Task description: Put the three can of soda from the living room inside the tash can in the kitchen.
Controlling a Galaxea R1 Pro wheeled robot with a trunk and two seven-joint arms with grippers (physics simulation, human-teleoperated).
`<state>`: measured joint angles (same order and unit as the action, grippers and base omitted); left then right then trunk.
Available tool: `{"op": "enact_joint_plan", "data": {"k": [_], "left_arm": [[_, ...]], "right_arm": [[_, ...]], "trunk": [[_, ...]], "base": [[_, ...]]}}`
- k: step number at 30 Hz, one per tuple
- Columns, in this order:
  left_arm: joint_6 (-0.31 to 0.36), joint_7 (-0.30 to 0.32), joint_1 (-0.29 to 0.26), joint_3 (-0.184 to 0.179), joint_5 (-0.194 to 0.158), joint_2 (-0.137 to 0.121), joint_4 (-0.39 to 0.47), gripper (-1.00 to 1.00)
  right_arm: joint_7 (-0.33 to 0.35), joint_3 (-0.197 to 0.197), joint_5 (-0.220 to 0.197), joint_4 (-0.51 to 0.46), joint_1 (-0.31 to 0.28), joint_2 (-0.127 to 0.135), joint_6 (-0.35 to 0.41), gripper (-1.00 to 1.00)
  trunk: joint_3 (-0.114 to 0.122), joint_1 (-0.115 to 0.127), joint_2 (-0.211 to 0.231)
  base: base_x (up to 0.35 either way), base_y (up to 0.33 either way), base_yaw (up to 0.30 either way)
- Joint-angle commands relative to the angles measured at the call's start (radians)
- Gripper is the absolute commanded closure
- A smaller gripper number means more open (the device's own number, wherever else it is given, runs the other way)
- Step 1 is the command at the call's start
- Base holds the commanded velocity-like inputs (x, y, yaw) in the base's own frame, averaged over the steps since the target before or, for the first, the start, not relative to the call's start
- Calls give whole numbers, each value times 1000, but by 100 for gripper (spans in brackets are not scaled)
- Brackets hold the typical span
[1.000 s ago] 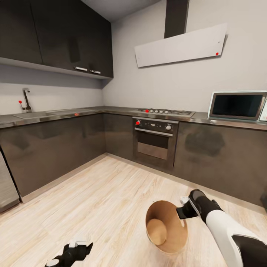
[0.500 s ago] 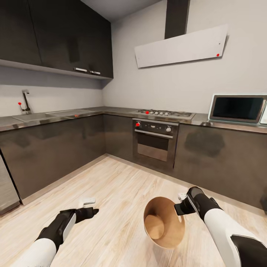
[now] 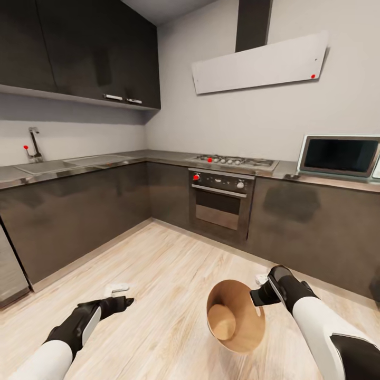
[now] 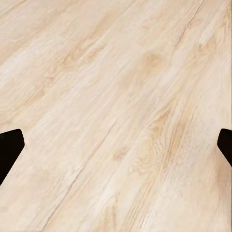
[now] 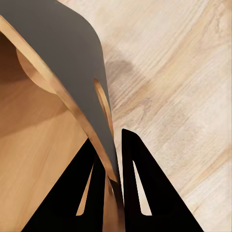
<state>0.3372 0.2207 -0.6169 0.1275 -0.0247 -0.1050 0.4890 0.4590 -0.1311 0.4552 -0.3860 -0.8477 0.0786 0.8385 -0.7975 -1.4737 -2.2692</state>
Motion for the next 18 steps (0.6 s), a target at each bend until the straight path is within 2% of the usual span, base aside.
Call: {"op": "enact_joint_plan", "data": {"k": [1,4,8,18], "left_arm": [[-11,-1,0,0,1,-1,-1,-100],[-38,-4,1,0,2,-5,-3,-100],[-55,-5,2,0,2,-6,-3,-100],[-60,-6,3,0,3,-6,-4,-100]], "right_arm": [[5,-5,-24,0,0,0,5,100],[11,-5,-24,0,0,0,7,100],[68,-4,-21,0,-1,3,10,100],[93,-5,-20,-1,-1,3,11,100]], "trunk": [[2,4,7],[6,16,28],[13,31,56],[28,69,126]], "base": [[0,0,0],[0,0,0],[0,0,0],[0,0,0]]}}
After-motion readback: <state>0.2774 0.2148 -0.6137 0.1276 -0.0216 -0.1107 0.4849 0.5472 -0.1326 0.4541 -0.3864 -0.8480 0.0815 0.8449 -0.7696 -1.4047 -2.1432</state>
